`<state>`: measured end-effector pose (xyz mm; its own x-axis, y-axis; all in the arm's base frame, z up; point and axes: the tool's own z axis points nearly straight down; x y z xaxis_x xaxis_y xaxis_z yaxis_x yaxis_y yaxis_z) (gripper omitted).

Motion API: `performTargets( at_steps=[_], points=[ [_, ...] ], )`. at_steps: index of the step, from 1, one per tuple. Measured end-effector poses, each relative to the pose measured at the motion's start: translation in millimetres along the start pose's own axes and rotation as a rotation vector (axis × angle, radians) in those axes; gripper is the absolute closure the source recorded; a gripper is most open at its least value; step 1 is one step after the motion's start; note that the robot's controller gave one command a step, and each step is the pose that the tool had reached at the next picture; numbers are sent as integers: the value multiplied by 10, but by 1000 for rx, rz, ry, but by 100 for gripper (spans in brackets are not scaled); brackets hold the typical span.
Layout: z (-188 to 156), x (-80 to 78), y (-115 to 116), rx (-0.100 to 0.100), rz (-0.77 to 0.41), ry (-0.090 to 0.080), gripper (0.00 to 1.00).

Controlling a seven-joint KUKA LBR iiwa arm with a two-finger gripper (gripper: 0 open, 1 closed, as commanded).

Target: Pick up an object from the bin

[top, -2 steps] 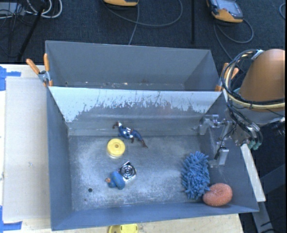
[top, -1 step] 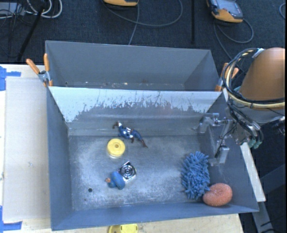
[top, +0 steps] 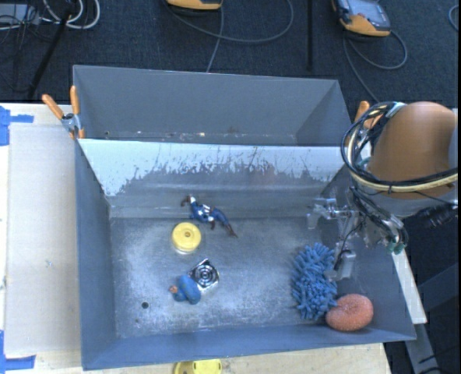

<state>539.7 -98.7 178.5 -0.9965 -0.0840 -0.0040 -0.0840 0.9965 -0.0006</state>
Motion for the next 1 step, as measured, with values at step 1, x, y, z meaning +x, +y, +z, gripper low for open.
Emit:
performTargets(
  at_steps=[1],
  points=[
    [1073, 247, -197, -4, 65, 11, 100]
  ],
)
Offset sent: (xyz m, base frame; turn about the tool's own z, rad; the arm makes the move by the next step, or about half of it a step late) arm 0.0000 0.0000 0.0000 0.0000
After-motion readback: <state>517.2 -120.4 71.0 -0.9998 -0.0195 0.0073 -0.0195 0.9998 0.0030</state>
